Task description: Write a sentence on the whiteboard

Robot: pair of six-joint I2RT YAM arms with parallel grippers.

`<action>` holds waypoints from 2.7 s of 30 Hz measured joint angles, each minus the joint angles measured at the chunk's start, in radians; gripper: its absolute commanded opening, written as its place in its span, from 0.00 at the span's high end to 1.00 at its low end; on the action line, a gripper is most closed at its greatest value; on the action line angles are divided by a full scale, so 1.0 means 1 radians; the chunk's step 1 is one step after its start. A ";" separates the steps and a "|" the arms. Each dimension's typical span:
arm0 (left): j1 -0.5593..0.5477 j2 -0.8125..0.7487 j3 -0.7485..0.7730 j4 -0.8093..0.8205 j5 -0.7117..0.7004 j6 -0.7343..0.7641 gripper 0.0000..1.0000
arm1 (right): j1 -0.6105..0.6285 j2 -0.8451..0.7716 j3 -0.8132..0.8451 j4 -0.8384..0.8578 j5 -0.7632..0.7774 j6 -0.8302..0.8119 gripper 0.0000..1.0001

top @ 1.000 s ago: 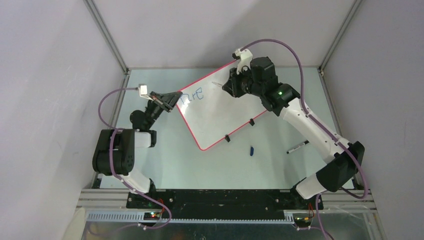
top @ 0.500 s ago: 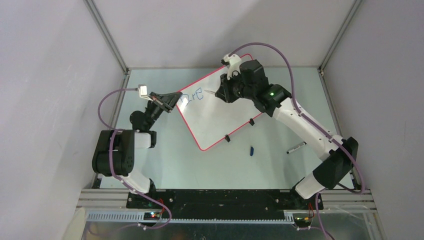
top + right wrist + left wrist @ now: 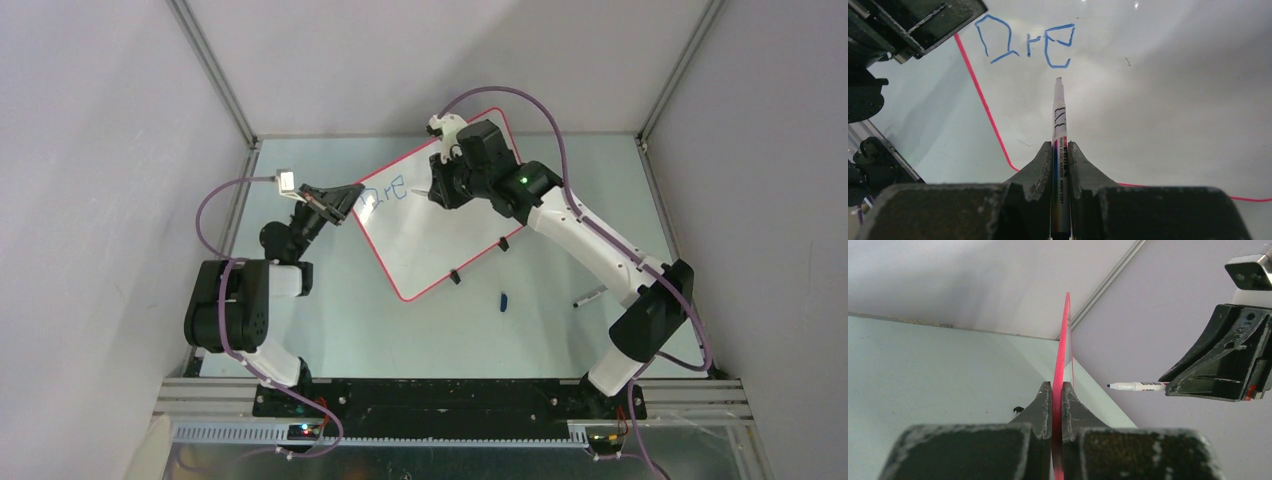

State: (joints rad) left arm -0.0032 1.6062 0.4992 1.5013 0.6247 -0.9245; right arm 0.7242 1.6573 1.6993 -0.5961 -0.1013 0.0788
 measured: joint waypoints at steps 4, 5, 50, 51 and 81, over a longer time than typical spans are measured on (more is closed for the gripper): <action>0.000 0.000 0.000 0.000 0.000 0.000 0.98 | -0.002 0.016 0.027 -0.021 0.064 0.043 1.00; 0.000 0.000 0.000 0.000 0.000 0.000 0.98 | 0.000 0.018 0.031 -0.023 0.092 0.060 1.00; -0.001 -0.002 -0.003 0.001 -0.004 0.001 0.98 | -0.044 0.197 0.361 -0.276 0.107 0.214 1.00; -0.001 -0.002 -0.003 0.001 -0.004 0.001 0.99 | -0.042 0.208 0.374 -0.283 0.107 0.216 1.00; -0.001 -0.004 -0.007 0.002 -0.008 0.002 0.99 | -0.021 0.338 0.553 -0.381 0.159 0.216 1.00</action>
State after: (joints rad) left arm -0.0044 1.6024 0.4923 1.5028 0.6167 -0.9230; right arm 0.7029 1.9957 2.2520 -0.9775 0.0582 0.2947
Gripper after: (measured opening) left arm 0.042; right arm 0.163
